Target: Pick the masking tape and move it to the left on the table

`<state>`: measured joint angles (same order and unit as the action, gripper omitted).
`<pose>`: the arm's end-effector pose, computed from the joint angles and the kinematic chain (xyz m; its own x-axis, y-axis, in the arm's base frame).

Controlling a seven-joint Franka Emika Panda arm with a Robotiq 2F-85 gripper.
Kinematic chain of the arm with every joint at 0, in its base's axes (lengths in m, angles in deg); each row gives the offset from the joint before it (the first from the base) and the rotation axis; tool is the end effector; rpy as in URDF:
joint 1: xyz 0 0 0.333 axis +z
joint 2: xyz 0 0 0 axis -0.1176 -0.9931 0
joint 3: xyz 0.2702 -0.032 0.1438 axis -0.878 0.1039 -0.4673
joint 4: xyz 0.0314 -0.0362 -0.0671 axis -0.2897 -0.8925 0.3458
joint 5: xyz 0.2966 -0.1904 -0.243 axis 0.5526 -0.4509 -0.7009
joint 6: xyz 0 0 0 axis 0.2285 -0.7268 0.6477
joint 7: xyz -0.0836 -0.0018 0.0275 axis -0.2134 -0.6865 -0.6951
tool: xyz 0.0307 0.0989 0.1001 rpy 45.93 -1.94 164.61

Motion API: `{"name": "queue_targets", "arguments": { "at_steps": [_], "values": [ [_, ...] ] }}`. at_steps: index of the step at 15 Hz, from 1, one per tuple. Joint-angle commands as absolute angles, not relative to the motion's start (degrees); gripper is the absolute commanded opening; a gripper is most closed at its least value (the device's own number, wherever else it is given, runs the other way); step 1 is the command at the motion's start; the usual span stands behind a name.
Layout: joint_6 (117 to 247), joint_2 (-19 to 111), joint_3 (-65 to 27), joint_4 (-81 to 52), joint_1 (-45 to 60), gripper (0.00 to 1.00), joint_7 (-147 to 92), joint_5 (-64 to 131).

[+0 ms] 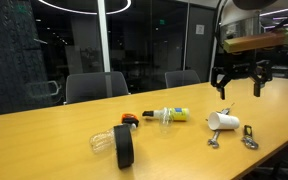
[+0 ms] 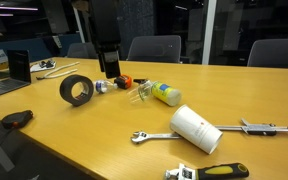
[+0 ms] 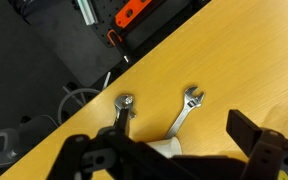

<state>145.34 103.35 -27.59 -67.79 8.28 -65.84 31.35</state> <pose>0.3567 0.0253 0.4384 0.7983 -0.6022 0.0043 -0.5931 -0.7848 0.1798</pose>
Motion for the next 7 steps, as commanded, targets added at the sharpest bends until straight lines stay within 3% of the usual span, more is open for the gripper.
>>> {"name": "queue_targets", "arguments": {
  "at_steps": [1, 7],
  "values": [
    [149.4, 107.0, -27.7, -70.1, 6.6, 1.00, -62.3, 34.5],
    [147.7, 105.1, -29.6, -69.1, 4.8, 1.00, -62.8, 34.7]
  ]
}}
